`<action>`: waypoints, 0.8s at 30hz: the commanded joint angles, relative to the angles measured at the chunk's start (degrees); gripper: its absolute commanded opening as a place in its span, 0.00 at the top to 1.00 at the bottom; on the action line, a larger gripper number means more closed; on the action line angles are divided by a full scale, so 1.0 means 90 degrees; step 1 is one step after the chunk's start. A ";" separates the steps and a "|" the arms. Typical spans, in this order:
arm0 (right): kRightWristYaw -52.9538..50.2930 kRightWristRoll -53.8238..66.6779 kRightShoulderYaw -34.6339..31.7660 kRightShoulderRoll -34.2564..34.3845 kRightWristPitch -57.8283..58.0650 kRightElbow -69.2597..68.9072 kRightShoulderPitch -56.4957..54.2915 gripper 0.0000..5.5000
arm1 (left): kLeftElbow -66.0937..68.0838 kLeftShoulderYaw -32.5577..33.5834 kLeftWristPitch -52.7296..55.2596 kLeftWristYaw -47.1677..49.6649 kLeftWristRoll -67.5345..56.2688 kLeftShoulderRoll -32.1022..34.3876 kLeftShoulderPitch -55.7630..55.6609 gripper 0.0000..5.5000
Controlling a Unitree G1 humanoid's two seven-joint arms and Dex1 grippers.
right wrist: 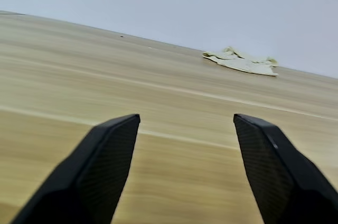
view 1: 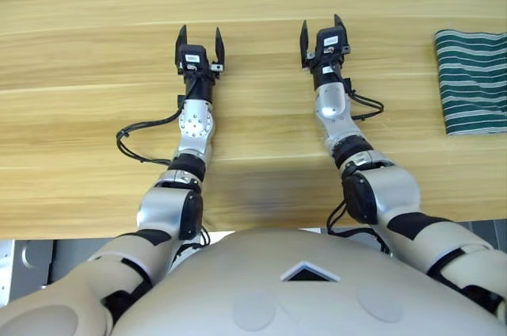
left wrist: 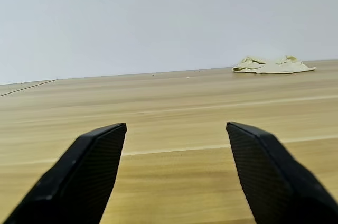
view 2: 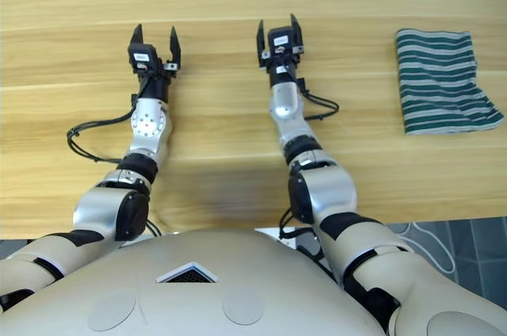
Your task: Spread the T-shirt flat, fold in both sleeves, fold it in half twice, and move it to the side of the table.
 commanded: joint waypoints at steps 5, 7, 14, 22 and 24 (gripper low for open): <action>-0.0127 -0.0423 0.0457 -0.0038 -0.0302 -0.0595 0.0691 0.22 | -0.0402 -0.0019 -0.0049 0.0171 0.0141 -0.0025 0.0374 0.36; -0.0234 -0.0449 0.0487 -0.0038 -0.0287 -0.0642 0.0740 0.22 | -0.0378 -0.0087 -0.0084 0.0240 0.0280 -0.0009 0.0378 0.36; -0.0402 -0.0492 0.0525 -0.0038 -0.0280 -0.0522 0.0647 0.22 | -0.0019 -0.0245 -0.0146 0.0313 0.0492 0.0017 0.0175 0.36; -0.0454 -0.0464 0.0547 -0.0017 -0.0277 -0.0346 0.0485 0.21 | 0.0257 -0.0174 -0.0217 0.0103 0.0338 0.0052 -0.0005 0.19; -0.0452 -0.0451 0.0542 -0.0029 -0.0316 -0.0395 0.0490 0.21 | 0.0261 -0.0175 -0.0234 0.0113 0.0343 0.0046 -0.0017 0.19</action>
